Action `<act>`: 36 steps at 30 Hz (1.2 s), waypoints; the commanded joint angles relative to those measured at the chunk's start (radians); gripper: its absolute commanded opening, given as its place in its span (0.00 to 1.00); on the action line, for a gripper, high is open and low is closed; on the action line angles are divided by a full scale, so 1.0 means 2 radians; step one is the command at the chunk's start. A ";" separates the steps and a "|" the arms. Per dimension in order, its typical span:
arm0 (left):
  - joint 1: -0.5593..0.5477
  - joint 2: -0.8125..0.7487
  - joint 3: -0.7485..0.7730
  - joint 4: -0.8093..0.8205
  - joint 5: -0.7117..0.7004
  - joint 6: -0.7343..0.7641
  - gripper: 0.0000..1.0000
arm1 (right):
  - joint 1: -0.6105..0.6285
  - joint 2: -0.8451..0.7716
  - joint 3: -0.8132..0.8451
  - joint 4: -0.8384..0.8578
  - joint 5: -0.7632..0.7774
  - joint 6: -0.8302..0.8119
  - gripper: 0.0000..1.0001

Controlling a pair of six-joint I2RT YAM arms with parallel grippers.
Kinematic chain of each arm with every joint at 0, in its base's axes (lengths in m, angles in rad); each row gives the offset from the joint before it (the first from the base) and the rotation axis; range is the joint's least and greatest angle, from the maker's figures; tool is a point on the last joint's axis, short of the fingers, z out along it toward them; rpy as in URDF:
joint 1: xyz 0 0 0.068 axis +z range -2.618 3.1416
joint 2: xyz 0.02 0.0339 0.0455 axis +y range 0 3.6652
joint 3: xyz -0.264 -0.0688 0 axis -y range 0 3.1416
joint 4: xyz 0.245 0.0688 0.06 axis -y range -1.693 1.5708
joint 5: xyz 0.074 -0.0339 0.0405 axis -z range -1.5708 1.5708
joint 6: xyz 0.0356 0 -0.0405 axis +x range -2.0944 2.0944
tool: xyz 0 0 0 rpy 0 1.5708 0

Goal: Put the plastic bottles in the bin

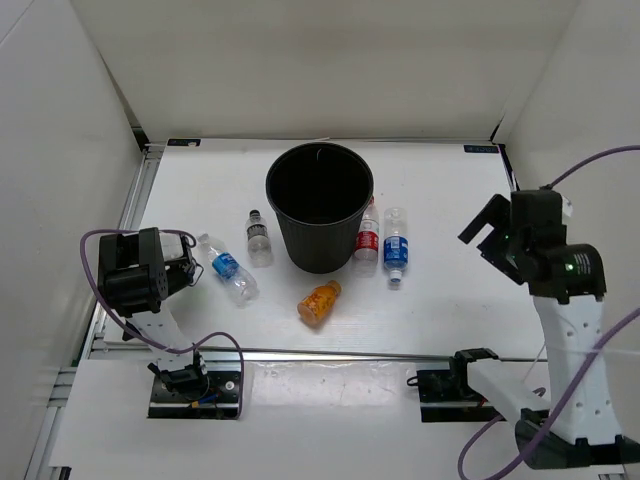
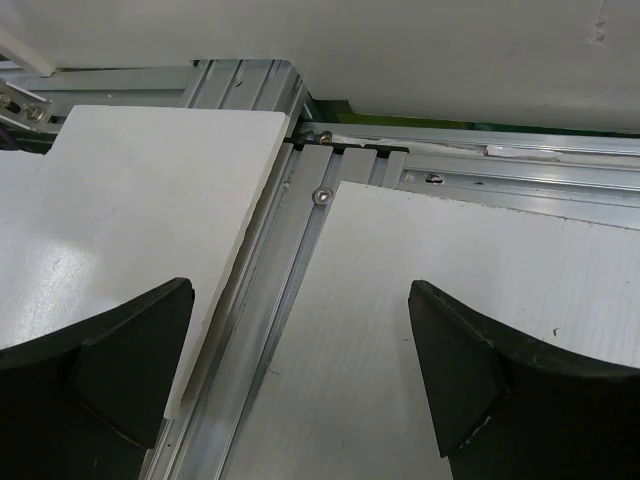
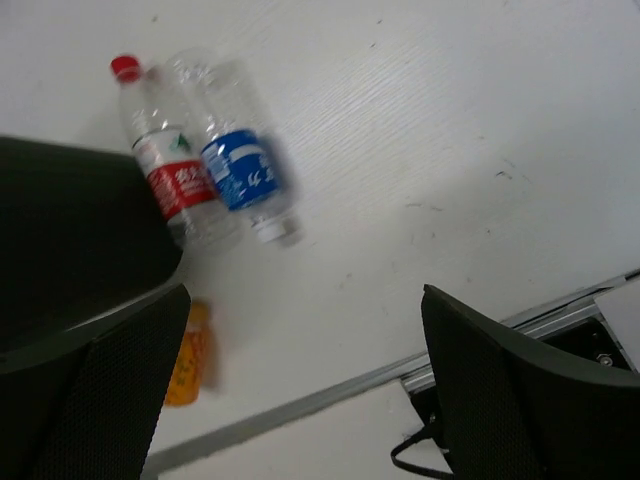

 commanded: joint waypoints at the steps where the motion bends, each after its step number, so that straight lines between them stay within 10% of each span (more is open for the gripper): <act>1: 0.003 -0.002 0.008 -0.038 -0.004 -0.066 0.99 | -0.012 0.004 -0.001 0.009 -0.148 -0.099 1.00; 8: 0.003 -0.002 0.036 -0.038 -0.008 -0.034 0.99 | 0.000 0.086 0.027 -0.022 -0.174 -0.099 1.00; 12: 0.003 0.027 0.172 -0.038 -0.026 0.259 0.99 | 0.000 0.106 0.021 -0.031 -0.190 -0.104 1.00; 16: -0.003 -0.043 0.229 -0.038 -0.029 0.388 0.99 | 0.000 0.111 0.008 -0.026 -0.175 -0.090 1.00; 25: -0.091 -0.320 0.301 -0.026 0.213 0.533 0.99 | -0.010 0.179 -0.017 0.058 -0.232 -0.056 1.00; 30: -0.113 -0.534 0.196 0.188 0.505 0.684 0.99 | -0.010 0.235 0.008 0.103 -0.237 -0.079 1.00; 36: -0.113 -0.528 0.192 0.166 0.538 0.724 0.99 | -0.004 0.337 0.047 0.143 -0.227 -0.118 1.00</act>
